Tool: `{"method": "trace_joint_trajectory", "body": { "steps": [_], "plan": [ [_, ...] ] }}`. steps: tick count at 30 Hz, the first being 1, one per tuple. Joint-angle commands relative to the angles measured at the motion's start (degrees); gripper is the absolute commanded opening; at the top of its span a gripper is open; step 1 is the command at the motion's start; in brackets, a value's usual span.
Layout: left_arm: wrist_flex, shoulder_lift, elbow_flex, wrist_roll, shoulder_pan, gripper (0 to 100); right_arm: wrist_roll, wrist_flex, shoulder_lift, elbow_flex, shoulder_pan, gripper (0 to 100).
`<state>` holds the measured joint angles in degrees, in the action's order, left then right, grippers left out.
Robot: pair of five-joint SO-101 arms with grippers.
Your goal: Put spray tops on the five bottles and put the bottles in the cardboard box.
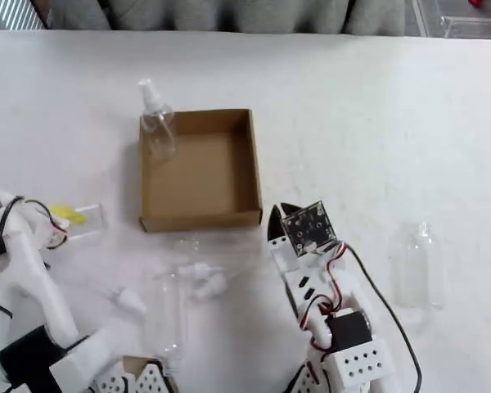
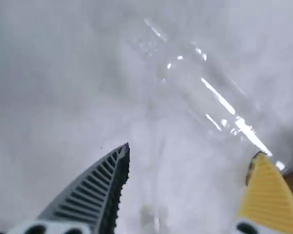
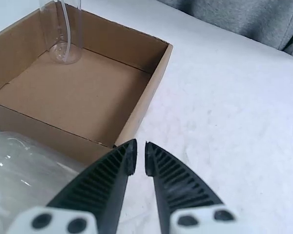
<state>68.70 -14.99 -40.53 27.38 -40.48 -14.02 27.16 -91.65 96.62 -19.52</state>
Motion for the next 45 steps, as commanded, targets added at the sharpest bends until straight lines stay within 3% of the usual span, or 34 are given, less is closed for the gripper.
{"method": "trace_joint_trajectory", "body": {
  "steps": [1, 7, 17, 24, 27, 31, 35, 38, 45],
  "plan": [
    [-7.6, 0.1, 0.6, 5.2, -0.7, 37, -0.6, 0.1, -0.2, 0.5, 0.3, 1.5],
    [-15.8, 0.3, -4.0, 7.8, -0.7, 37, -0.6, 0.1, -0.2, 0.5, 0.3, 1.5],
    [-20.7, 2.6, -7.1, 8.4, -0.6, 37, -0.6, 0.1, -0.2, 0.5, 0.3, 1.5],
    [-21.5, 12.0, -1.5, 8.2, -0.7, 36, -0.6, 0.1, -0.2, 0.5, 0.3, 1.5],
    [-21.3, 13.8, 0.5, 8.1, -0.7, 25, -0.6, 0.1, -0.2, 0.5, 0.3, 1.5],
    [-21.3, 13.8, 1.1, 8.0, -0.7, 1, -0.6, 0.1, -0.3, 0.5, 0.3, 1.5],
    [-21.2, 13.8, 1.1, 8.0, -0.5, 7, -0.6, 0.1, -0.3, 0.5, 0.3, 1.5],
    [-21.2, 13.8, 1.0, 3.3, 1.3, 2, -0.6, 0.1, -0.3, 0.5, 0.3, 1.5],
    [-21.5, 13.8, 2.6, -13.4, 7.8, 3, -0.6, 0.1, -0.3, 0.5, 0.4, 1.5]
  ]
}}
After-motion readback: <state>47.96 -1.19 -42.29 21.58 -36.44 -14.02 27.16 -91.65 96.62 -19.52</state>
